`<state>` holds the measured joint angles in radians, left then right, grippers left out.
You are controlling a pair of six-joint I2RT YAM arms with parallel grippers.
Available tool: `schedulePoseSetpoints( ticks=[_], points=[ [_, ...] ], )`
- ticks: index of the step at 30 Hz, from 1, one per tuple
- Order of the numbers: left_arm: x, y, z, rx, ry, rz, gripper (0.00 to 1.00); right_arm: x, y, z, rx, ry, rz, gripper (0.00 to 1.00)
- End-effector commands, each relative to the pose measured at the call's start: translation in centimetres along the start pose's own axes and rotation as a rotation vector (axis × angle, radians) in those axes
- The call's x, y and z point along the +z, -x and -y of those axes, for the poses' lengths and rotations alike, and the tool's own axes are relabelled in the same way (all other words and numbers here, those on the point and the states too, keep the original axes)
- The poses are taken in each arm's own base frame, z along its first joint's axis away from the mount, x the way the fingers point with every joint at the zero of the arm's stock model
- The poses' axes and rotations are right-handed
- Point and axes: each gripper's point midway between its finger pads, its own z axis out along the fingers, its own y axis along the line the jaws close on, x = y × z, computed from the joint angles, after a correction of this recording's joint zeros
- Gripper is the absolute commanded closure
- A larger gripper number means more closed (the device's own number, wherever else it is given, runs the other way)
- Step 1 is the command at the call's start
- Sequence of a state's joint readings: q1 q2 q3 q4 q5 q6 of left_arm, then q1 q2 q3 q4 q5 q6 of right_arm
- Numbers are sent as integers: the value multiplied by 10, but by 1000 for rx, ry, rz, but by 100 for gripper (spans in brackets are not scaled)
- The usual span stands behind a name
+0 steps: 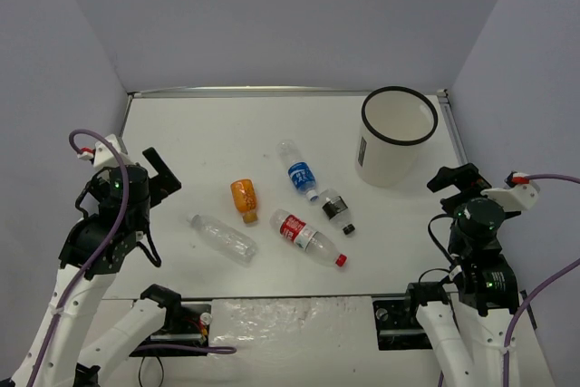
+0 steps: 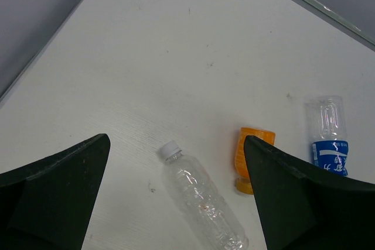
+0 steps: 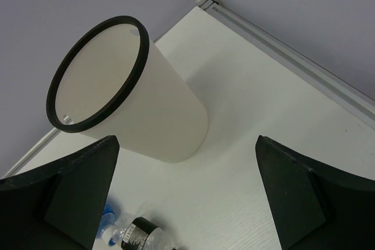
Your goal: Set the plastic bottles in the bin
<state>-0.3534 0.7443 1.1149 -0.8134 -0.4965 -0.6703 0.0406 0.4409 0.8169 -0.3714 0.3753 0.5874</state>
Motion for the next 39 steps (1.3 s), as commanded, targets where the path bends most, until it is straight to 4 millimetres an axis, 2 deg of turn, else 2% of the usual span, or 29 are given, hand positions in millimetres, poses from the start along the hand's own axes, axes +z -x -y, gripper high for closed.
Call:
schedulePoseSetpoints(
  ticks=[1, 5, 7, 10, 13, 15, 18, 22, 24, 26, 27, 28, 30, 33, 36, 39],
  points=[
    [-1, 10, 3, -36, -1, 38, 3, 10, -1, -15, -44, 59, -9, 0],
    [0, 13, 6, -36, -10, 42, 3, 14, 0, -14, -52, 31, -15, 0],
    [0, 12, 7, -34, -13, 39, 3, 12, 0, -24, -59, 75, -35, 0],
    [3, 9, 8, -32, -16, 34, 3, 8, -8, -49, -91, 219, -91, 0],
    [7, 3, 9, -29, -14, 20, 3, 7, -37, -74, -148, 370, -225, 0],
    [10, -1, 10, -23, -15, 6, 3, 10, -60, -79, -176, 409, -314, 0],
    [13, -5, 9, -14, -2, -5, 3, 6, -85, -84, -210, 438, -353, 0],
    [17, -7, 12, -7, 2, -15, 3, -9, -97, -100, -246, 506, -362, 0],
    [17, -7, 13, -2, 2, -23, 3, -12, -114, -108, -282, 521, -397, 0],
    [18, -7, 12, 2, 9, -25, 3, -9, -128, -110, -325, 465, -394, 0],
    [18, -7, 11, 2, 13, -26, 3, -11, -137, -114, -353, 452, -402, 0],
    [17, -7, 10, 0, 19, -23, 3, -4, -151, -113, -422, 375, -386, 0],
    [16, -8, 7, 0, 29, -25, 3, -17, -168, -130, -502, 382, -372, 0],
    [13, -9, 4, -9, 29, -21, 3, -5, -201, -134, -649, 292, -365, 0],
    [12, -9, 2, -17, 29, -16, 3, 7, -223, -135, -735, 246, -381, 0],
    [10, -10, 0, -25, 30, -15, 3, 18, -253, -134, -829, 228, -429, 0]
  ],
)
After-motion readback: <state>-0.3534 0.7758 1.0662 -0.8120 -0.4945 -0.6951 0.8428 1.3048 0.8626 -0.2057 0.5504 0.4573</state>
